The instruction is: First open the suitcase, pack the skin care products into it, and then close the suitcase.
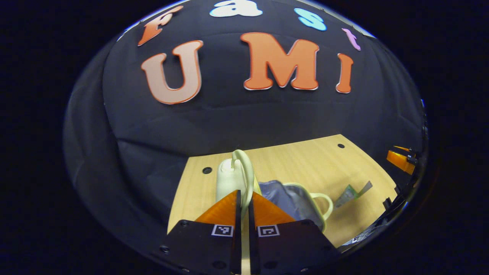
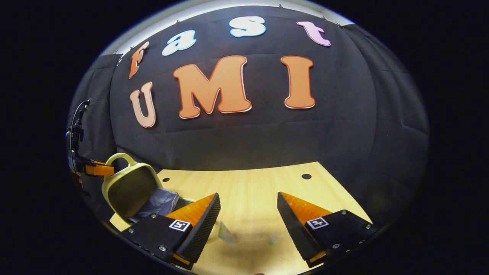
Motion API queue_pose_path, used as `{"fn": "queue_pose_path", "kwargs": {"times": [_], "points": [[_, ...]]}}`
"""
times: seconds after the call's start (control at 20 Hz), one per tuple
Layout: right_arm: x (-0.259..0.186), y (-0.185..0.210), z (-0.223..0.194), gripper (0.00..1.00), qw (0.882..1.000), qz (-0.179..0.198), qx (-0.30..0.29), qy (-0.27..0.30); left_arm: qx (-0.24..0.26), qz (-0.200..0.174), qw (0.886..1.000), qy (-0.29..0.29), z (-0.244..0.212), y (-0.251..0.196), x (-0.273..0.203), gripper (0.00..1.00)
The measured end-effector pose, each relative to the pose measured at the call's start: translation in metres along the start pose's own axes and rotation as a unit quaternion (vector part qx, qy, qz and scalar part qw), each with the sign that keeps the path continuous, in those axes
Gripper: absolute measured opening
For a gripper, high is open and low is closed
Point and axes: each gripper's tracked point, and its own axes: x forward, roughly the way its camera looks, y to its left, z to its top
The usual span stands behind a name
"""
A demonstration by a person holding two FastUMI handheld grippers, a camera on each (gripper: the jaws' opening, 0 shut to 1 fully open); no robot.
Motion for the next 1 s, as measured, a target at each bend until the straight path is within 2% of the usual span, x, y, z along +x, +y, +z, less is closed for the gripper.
{"fn": "queue_pose_path", "kwargs": {"times": [0.25,0.5,0.65,0.9,1.0], "points": [[0.005,0.054,-0.001,0.95,1.0,0.0,0.007,0.004,-0.052,0.003,0.999,0.017,-0.043,0.069,0.029,0.08],[0.005,0.081,-0.002,0.95,0.999,-0.02,-0.024,0.005,-0.111,0.022,0.991,0.073,-0.111,0.117,0.069,0.09],[0.004,0.089,-0.004,0.95,0.999,-0.027,-0.03,0.011,-0.139,0.032,0.983,0.119,-0.157,0.132,0.101,0.09],[0.0,0.084,-0.006,0.95,0.998,-0.05,-0.036,0.018,-0.155,0.043,0.971,0.177,-0.206,0.132,0.146,0.09],[-0.002,0.079,-0.007,0.95,0.997,-0.058,-0.035,0.021,-0.166,0.044,0.967,0.19,-0.217,0.135,0.15,0.09]]}}
